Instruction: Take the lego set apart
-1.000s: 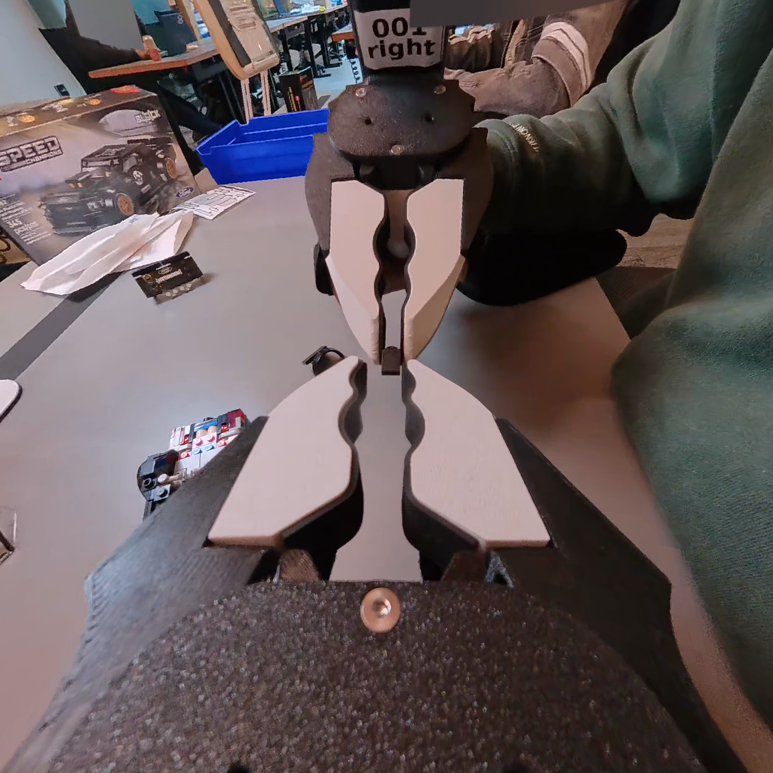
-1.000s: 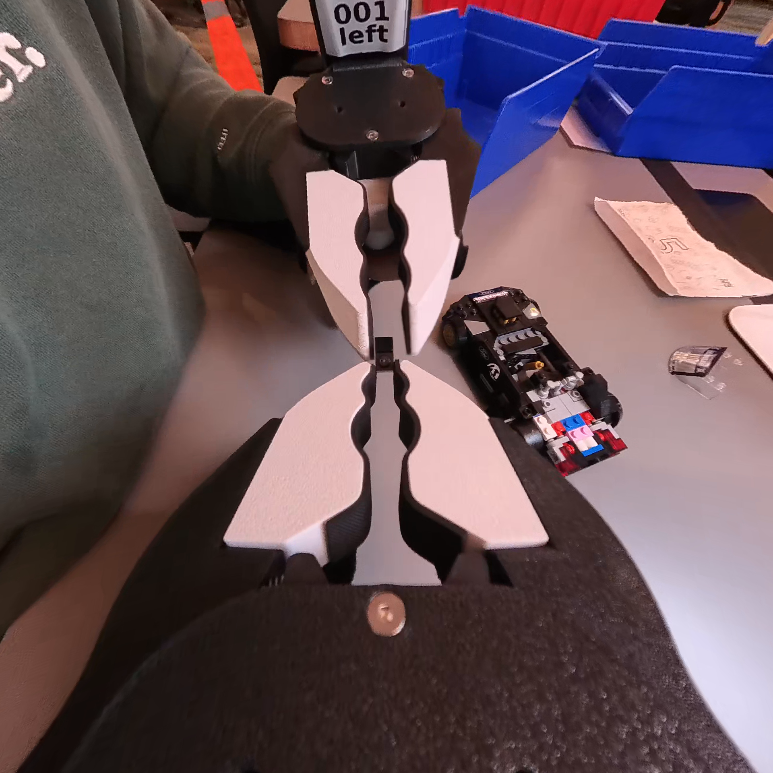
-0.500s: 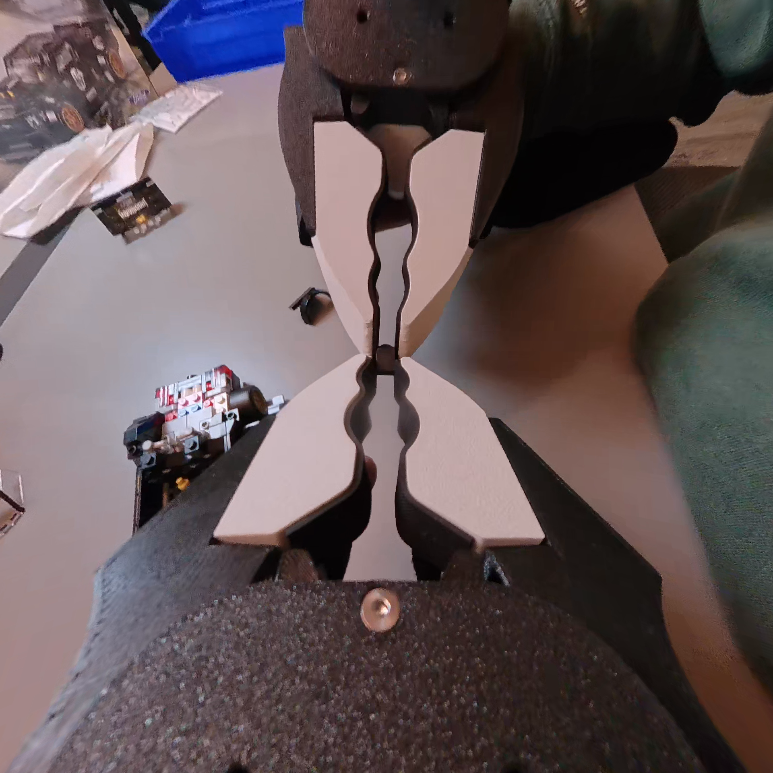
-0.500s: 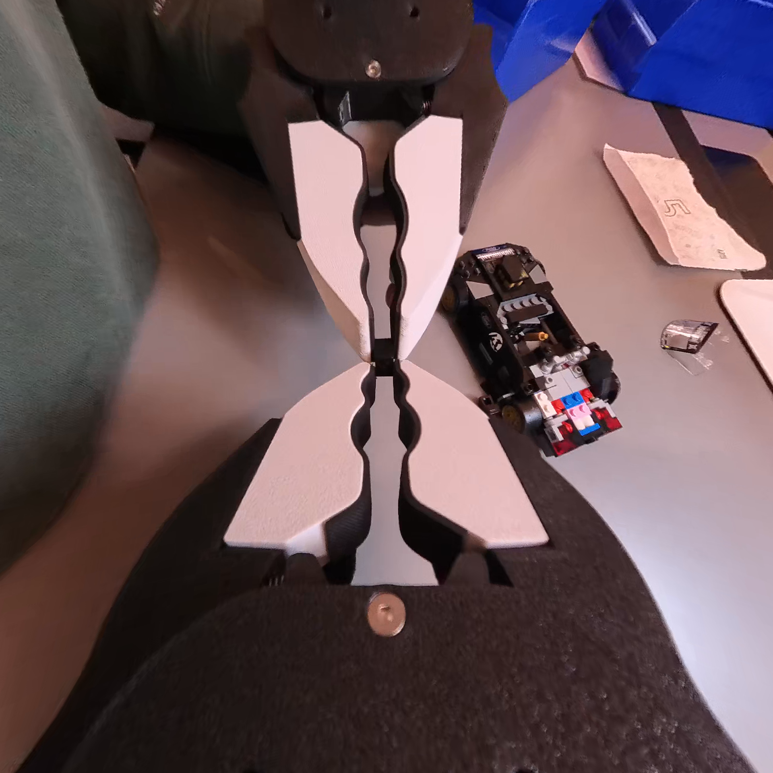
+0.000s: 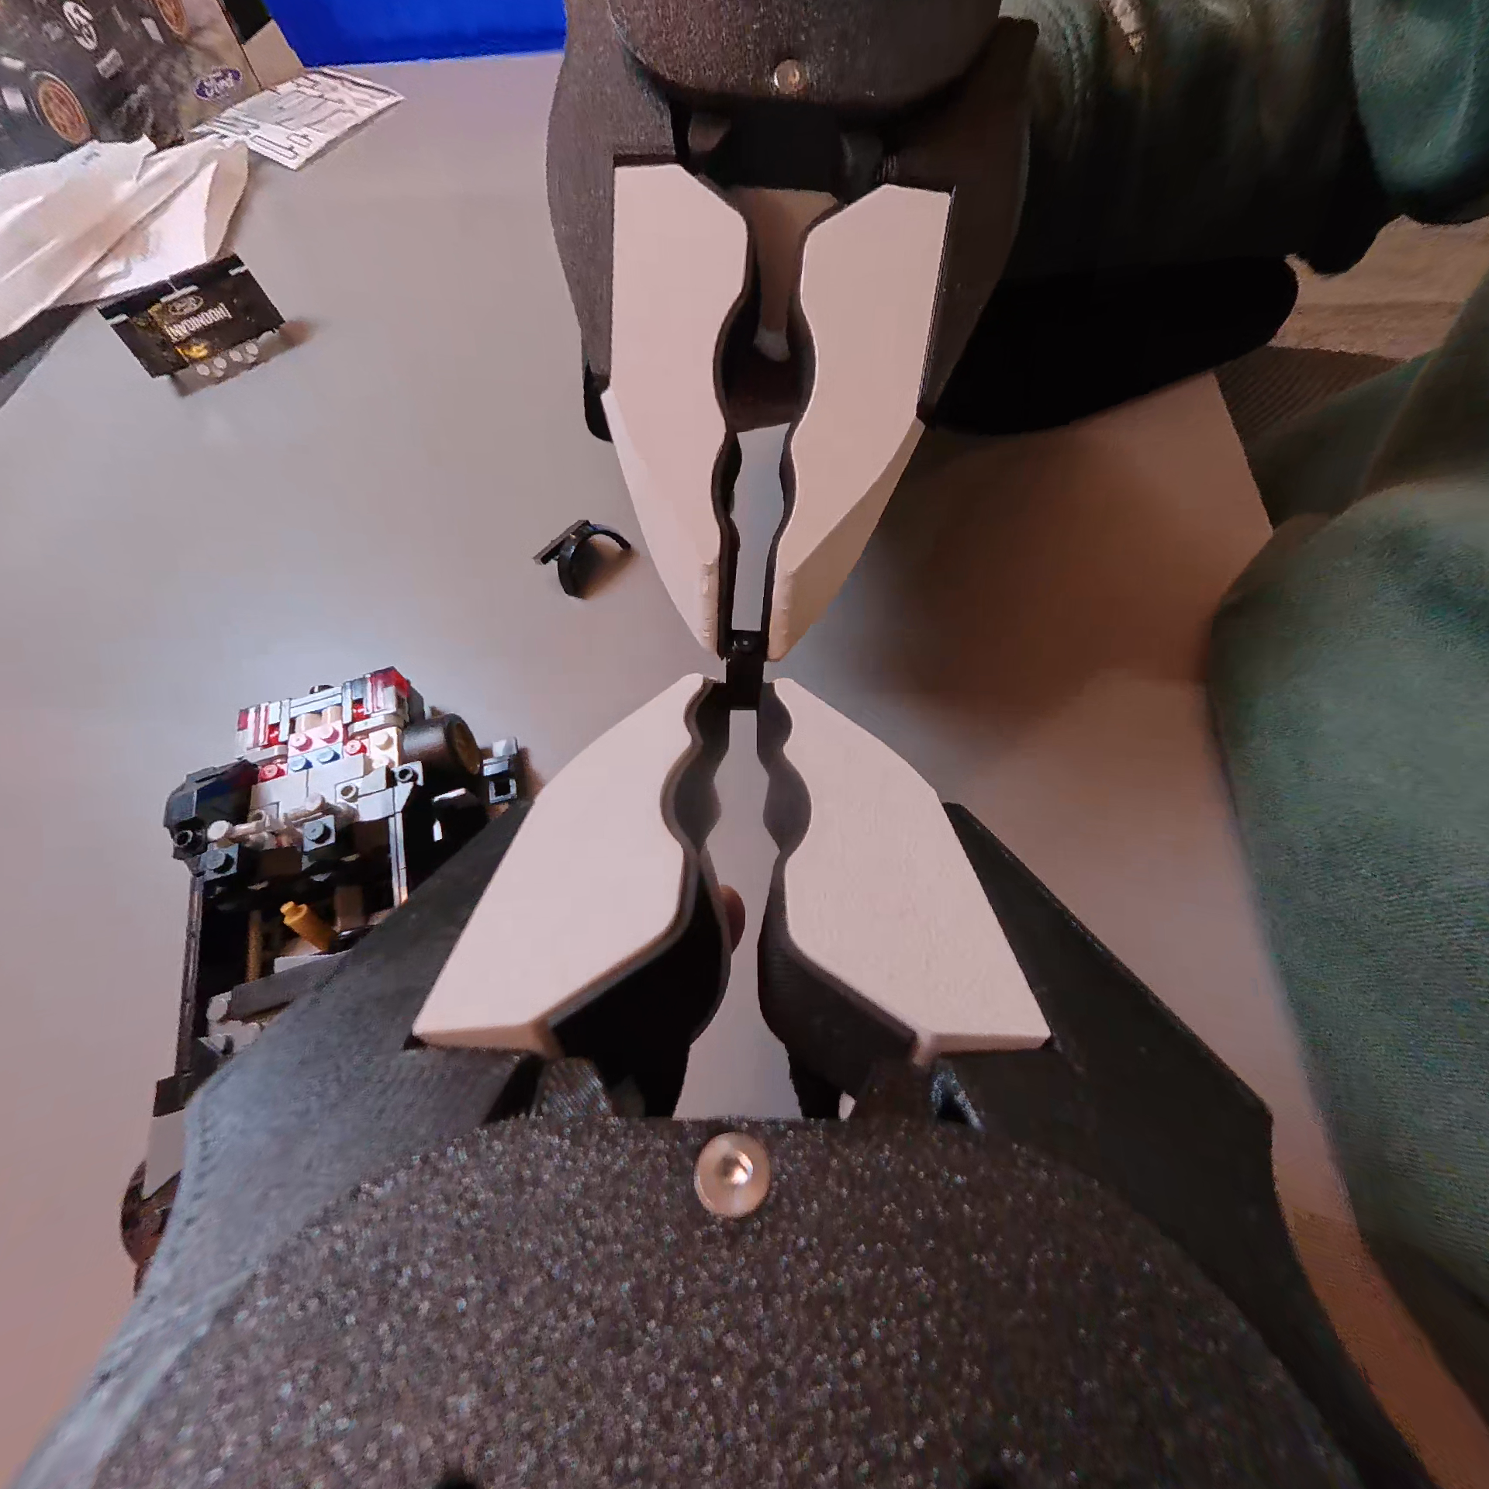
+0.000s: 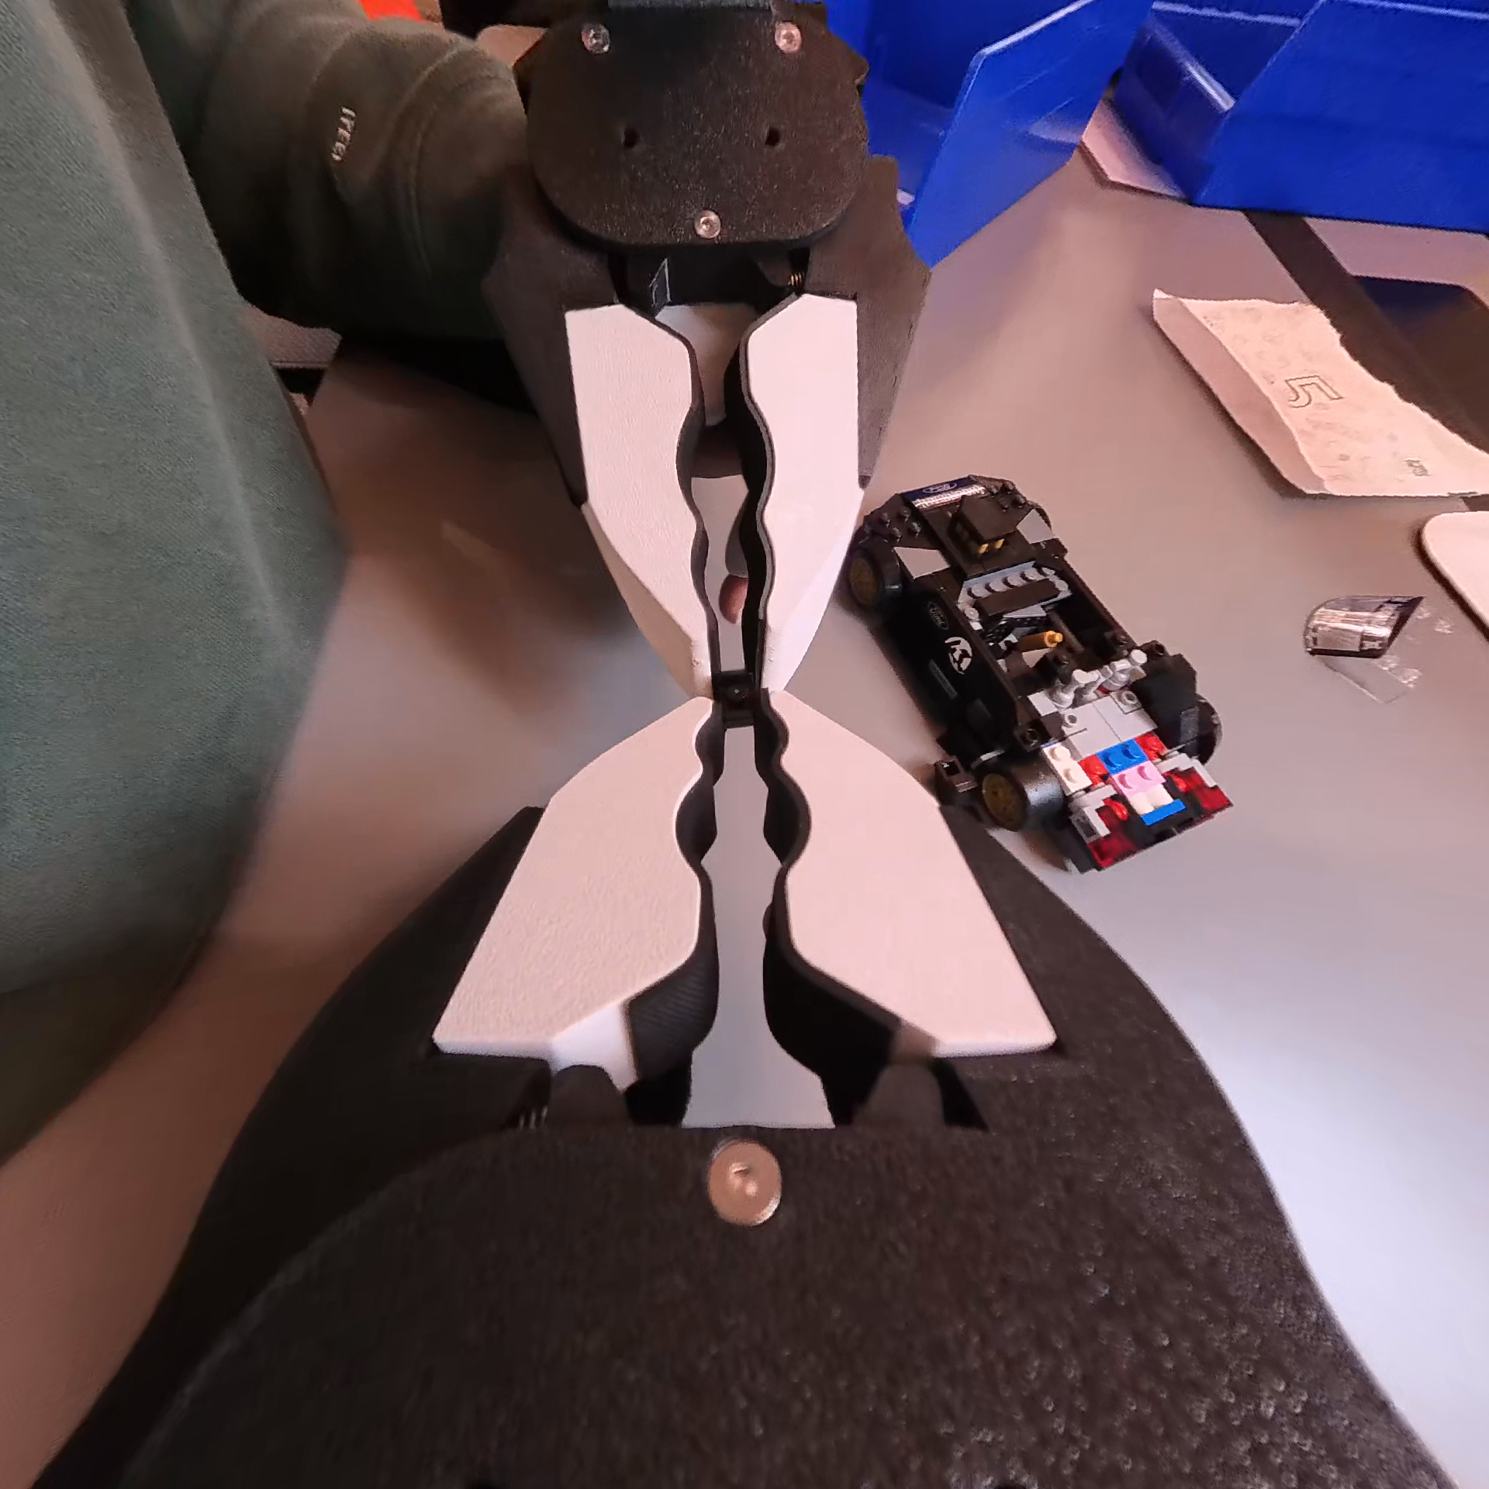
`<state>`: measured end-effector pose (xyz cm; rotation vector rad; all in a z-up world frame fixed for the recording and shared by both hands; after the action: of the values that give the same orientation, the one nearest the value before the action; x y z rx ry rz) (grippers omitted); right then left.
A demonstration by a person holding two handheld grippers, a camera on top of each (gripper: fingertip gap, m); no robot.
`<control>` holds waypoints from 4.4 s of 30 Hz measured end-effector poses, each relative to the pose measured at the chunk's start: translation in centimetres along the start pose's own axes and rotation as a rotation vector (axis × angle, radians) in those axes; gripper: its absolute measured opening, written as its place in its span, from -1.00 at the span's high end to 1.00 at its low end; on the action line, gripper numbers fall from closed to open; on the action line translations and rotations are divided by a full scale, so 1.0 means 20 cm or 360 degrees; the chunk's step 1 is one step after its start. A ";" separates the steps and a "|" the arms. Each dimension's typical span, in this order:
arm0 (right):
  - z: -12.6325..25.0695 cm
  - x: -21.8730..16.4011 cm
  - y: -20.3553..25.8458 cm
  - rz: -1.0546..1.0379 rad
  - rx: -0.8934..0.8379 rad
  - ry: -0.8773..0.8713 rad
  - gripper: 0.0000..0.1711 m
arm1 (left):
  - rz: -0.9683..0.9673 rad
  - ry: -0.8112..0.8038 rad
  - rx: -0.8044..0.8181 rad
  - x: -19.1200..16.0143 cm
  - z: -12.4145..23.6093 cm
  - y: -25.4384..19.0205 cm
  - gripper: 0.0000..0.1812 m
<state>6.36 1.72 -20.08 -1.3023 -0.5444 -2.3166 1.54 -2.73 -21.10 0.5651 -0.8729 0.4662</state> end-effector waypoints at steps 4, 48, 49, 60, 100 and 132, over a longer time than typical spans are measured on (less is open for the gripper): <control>-0.03 -0.03 0.00 -0.0029 0.0034 0.0027 0.91 | -0.0053 0.0095 -0.0008 -0.02 -0.02 -0.02 0.90; -0.07 -0.03 0.03 -0.0056 0.0035 -0.0039 1.00 | -0.0195 0.0353 0.0097 -0.10 -0.09 -0.03 0.89; -0.03 -0.04 0.00 -0.0174 0.0054 -0.0094 1.00 | -0.0124 0.0296 0.0111 -0.07 -0.06 0.00 0.89; 0.09 0.01 -0.11 -0.0240 -0.0051 -0.0267 1.00 | -0.0042 0.0257 0.0051 -0.09 -0.04 0.00 0.90; -0.01 0.08 -0.12 -0.0268 -0.0240 -0.0336 0.81 | 0.0104 0.0106 0.0440 -0.11 0.09 0.20 0.90; -0.10 0.05 0.05 -0.0036 -0.0305 -0.0199 0.78 | 0.0581 0.1088 0.1544 -0.62 1.53 0.10 0.91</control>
<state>5.06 -0.35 -20.00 -1.5448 -0.3848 -2.3648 -24.33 -22.42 -14.90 1.0391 -0.0267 1.3522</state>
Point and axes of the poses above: each gripper's, where its closed fingertips meet, z back along the fingers, x out of its top, y = z × x across the jaws, the point moved 4 cm from there along z, back along the fingers, and after that the axes turned 14 degrees about -z, right-handed, at the moved point
